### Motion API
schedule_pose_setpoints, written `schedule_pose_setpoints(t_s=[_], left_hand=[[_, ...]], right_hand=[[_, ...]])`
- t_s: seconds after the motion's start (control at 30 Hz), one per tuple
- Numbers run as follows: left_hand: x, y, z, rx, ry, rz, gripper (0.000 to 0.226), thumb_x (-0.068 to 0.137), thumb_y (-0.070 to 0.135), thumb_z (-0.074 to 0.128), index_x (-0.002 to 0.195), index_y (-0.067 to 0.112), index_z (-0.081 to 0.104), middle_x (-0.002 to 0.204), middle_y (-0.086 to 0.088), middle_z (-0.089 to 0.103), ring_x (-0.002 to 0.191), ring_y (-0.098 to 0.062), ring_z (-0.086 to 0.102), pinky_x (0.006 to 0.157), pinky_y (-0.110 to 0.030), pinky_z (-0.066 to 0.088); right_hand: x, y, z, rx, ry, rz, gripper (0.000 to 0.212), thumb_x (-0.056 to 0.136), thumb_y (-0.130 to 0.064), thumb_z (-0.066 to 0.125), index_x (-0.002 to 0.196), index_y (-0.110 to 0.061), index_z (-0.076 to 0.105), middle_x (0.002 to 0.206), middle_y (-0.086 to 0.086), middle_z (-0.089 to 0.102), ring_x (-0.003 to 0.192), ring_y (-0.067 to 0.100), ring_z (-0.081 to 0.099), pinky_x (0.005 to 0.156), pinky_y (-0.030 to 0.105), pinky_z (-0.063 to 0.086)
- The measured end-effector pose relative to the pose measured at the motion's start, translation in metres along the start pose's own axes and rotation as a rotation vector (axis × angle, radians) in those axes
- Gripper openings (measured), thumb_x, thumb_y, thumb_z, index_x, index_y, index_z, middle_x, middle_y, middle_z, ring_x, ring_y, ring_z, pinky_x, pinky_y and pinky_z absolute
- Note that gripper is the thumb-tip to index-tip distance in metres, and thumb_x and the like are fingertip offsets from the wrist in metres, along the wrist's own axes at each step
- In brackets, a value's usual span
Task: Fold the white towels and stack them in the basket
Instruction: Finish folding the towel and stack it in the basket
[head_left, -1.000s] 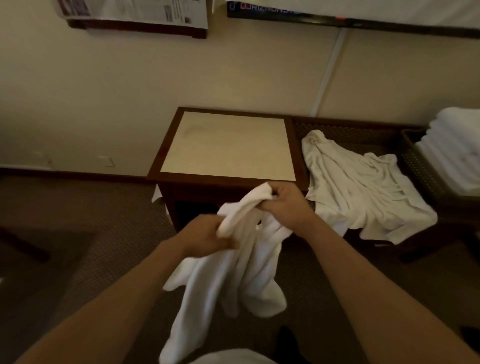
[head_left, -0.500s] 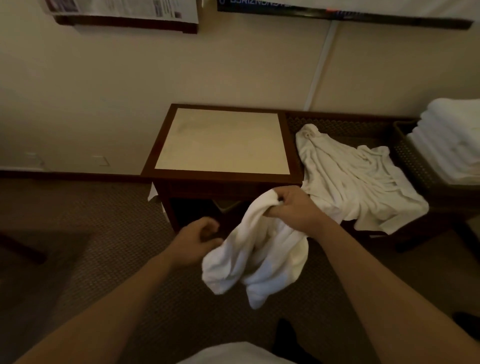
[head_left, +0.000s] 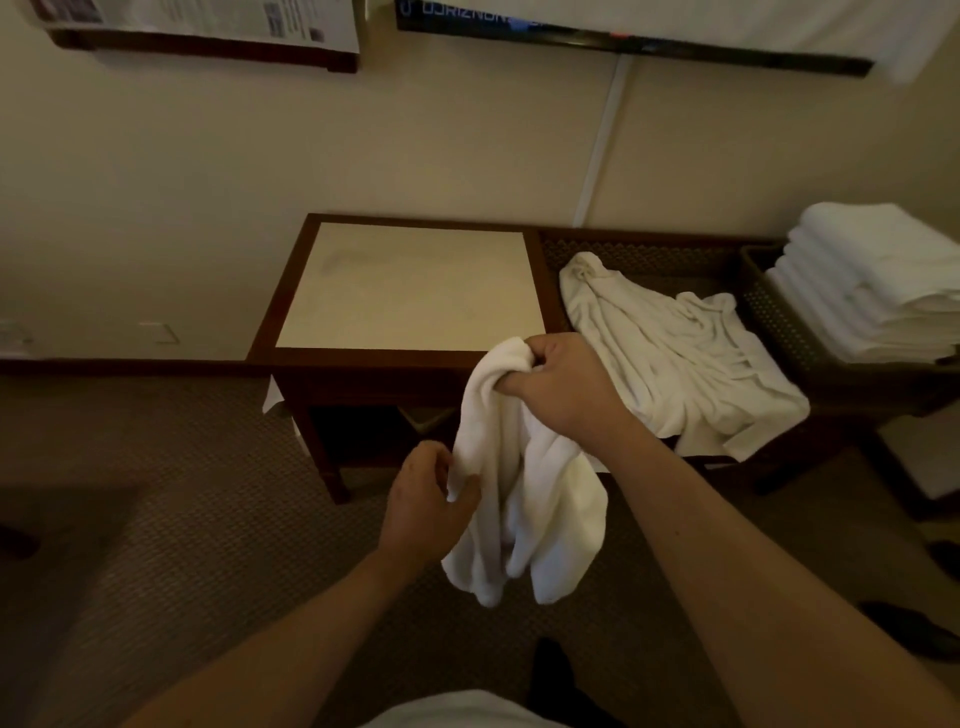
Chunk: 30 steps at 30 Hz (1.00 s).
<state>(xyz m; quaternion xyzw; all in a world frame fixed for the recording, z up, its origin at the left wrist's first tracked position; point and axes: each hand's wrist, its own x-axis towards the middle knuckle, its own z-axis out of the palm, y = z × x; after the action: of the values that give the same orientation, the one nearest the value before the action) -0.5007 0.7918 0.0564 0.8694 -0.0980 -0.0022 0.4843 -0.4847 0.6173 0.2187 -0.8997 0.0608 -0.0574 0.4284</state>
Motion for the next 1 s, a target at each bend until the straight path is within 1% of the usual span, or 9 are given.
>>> schedule_pose_setpoints(t_s=[0.13,0.27,0.37,0.47,0.57,0.67,0.77,0.9,1.0], left_hand=[[-0.008,-0.030,0.017,0.003,-0.224,-0.166,0.019,0.094,0.038,0.064,0.103,0.022,0.062,0.096,0.005,0.067,0.088,-0.009,0.064,0.079,-0.034,0.055],[-0.006,-0.075,0.008,0.121,-0.249,-0.231,0.020,0.101,0.033,0.055,0.111,0.019,0.065,0.102,0.001,0.069,0.098,-0.018,0.066,0.085,-0.031,0.048],[-0.002,-0.101,-0.009,0.179,-0.209,-0.199,0.020,0.103,0.027,0.053,0.114,0.018,0.067,0.104,0.000,0.070,0.098,-0.019,0.066,0.084,-0.030,0.047],[0.002,-0.107,-0.028,0.269,-0.227,-0.256,0.016,0.104,0.021,0.049,0.099,0.015,0.064,0.097,-0.008,0.071,0.093,-0.029,0.068,0.079,-0.034,0.048],[0.011,-0.086,-0.045,0.157,-0.157,-0.322,0.008,0.102,0.014,0.049,0.102,0.015,0.058,0.098,-0.008,0.066,0.093,-0.033,0.065,0.077,-0.039,0.050],[0.019,-0.050,-0.061,-0.065,-0.155,-0.568,0.042,0.101,0.016,0.050,0.143,0.013,0.041,0.124,-0.010,0.057,0.098,-0.025,0.061,0.078,-0.037,0.052],[0.021,-0.011,-0.068,-0.291,-0.361,-0.656,0.064,0.099,0.014,0.056,0.157,0.024,0.030,0.132,-0.012,0.055,0.101,-0.027,0.066,0.082,-0.044,0.060],[0.026,0.030,-0.068,-0.426,-0.633,-0.473,0.065,0.095,0.021,0.065,0.150,0.044,0.038,0.123,0.000,0.067,0.107,-0.022,0.069,0.094,-0.042,0.057],[0.030,0.040,-0.069,-0.406,-0.731,-0.417,0.032,0.097,0.021,0.064,0.128,0.029,0.065,0.119,-0.005,0.073,0.110,-0.026,0.070,0.101,-0.053,0.052]], right_hand=[[-0.009,-0.009,-0.001,0.227,-0.076,0.079,0.011,0.084,-0.013,0.077,0.085,-0.023,0.076,0.081,0.000,0.074,0.069,0.002,0.066,0.062,0.013,0.051],[-0.014,-0.020,-0.015,0.506,-0.137,0.108,0.021,0.086,-0.001,0.070,0.089,-0.021,0.077,0.089,0.001,0.078,0.087,0.014,0.073,0.079,0.030,0.058],[-0.013,-0.026,-0.027,0.701,-0.161,0.146,0.020,0.088,0.001,0.066,0.091,-0.016,0.076,0.087,0.003,0.077,0.083,0.016,0.074,0.073,0.030,0.061],[0.003,-0.012,-0.025,0.427,0.038,0.158,0.013,0.089,-0.013,0.072,0.098,-0.022,0.071,0.088,-0.009,0.073,0.080,0.006,0.069,0.065,0.021,0.052],[0.013,0.027,-0.010,0.000,0.066,0.286,0.035,0.084,-0.012,0.072,0.116,-0.021,0.060,0.105,-0.004,0.062,0.092,0.011,0.061,0.064,0.019,0.043],[0.001,0.052,0.020,0.065,-0.090,0.377,0.040,0.082,-0.004,0.069,0.115,-0.025,0.059,0.112,0.002,0.058,0.086,0.014,0.062,0.065,0.027,0.053],[-0.010,0.052,0.046,0.185,-0.264,0.355,0.039,0.081,0.001,0.074,0.107,-0.026,0.065,0.118,0.003,0.057,0.094,0.018,0.063,0.065,0.028,0.053],[-0.021,0.037,0.062,0.305,-0.447,0.223,0.041,0.076,0.002,0.080,0.106,-0.023,0.068,0.102,0.009,0.066,0.089,0.021,0.067,0.073,0.031,0.057],[-0.025,0.033,0.058,0.414,-0.491,0.116,0.045,0.072,0.005,0.083,0.108,-0.018,0.069,0.104,0.011,0.070,0.097,0.023,0.070,0.083,0.035,0.060]])
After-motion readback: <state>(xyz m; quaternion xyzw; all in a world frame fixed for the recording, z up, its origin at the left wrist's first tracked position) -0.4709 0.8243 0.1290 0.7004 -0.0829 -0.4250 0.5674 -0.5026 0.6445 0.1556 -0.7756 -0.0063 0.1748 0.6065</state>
